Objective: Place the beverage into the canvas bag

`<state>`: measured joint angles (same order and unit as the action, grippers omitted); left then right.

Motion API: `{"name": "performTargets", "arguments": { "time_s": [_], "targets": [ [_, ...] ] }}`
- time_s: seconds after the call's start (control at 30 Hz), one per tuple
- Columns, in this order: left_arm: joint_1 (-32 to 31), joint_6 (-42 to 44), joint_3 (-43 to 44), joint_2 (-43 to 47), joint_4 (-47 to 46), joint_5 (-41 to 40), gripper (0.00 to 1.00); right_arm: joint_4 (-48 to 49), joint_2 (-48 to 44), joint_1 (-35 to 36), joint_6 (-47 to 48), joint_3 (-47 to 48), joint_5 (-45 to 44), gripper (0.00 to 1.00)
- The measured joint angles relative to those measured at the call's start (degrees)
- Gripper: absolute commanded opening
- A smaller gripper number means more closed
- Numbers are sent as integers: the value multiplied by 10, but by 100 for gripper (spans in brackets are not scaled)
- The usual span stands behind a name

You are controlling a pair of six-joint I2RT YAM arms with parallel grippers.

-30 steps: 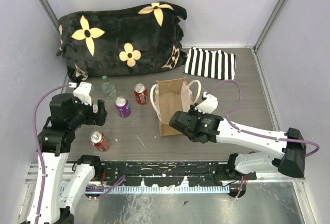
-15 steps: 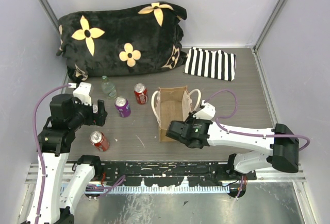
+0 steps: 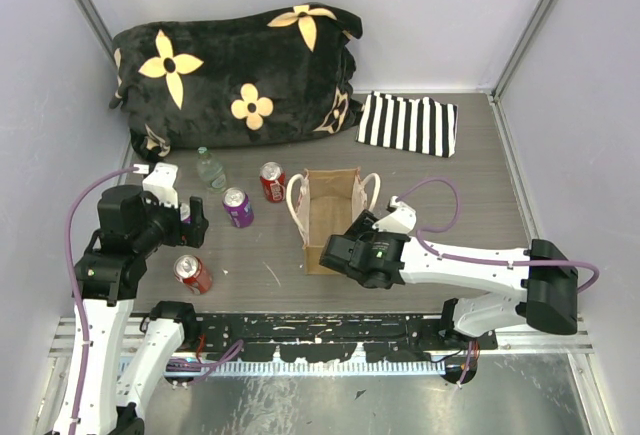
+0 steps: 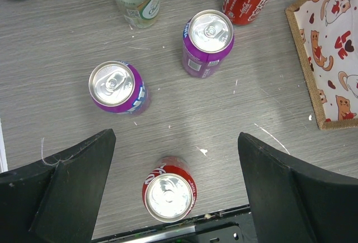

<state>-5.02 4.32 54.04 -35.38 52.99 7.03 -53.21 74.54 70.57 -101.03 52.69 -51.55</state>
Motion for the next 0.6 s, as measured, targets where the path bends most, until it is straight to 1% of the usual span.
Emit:
{"name": "performTargets", "arguments": {
  "time_s": [0.23,0.33,0.4,0.53,0.6],
  "targets": [
    [0,0,0,3,0,0,98,2,1,2,24,5,1,70],
    [0,1,0,3,0,-2,98,-4,-2,6,51,28,0,72],
    [0,0,0,-2,-1,-7,98,-5,-12,7,72,50,-1,74],
    [0,-10,11,-40,-13,-28,98,-5,-47,9,116,90,-10,77],
    [0,-20,17,-73,-38,-38,98,-6,-67,9,140,107,-20,82]
  ]
}}
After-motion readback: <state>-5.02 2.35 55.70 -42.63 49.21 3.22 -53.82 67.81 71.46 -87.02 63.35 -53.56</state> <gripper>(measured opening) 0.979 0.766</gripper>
